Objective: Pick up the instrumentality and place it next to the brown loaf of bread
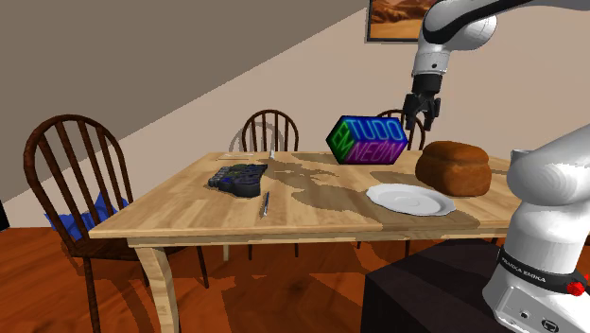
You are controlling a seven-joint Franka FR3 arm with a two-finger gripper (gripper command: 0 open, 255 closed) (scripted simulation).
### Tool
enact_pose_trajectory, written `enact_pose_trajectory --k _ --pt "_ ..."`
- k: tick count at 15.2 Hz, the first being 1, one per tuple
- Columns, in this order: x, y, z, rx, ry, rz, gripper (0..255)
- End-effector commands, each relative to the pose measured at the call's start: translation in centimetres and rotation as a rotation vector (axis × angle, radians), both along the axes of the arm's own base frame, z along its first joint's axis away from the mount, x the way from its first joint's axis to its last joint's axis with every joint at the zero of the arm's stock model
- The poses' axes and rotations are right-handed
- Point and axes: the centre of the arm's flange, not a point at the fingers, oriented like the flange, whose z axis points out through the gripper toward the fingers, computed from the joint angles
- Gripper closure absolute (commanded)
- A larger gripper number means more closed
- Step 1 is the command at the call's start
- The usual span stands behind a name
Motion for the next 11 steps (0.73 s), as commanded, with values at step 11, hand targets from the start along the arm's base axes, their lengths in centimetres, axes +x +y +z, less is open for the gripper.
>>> enact_pose_trajectory --k 11 --pt "1.9 12.7 -3.9 -0.013 0.062 -0.083 0"
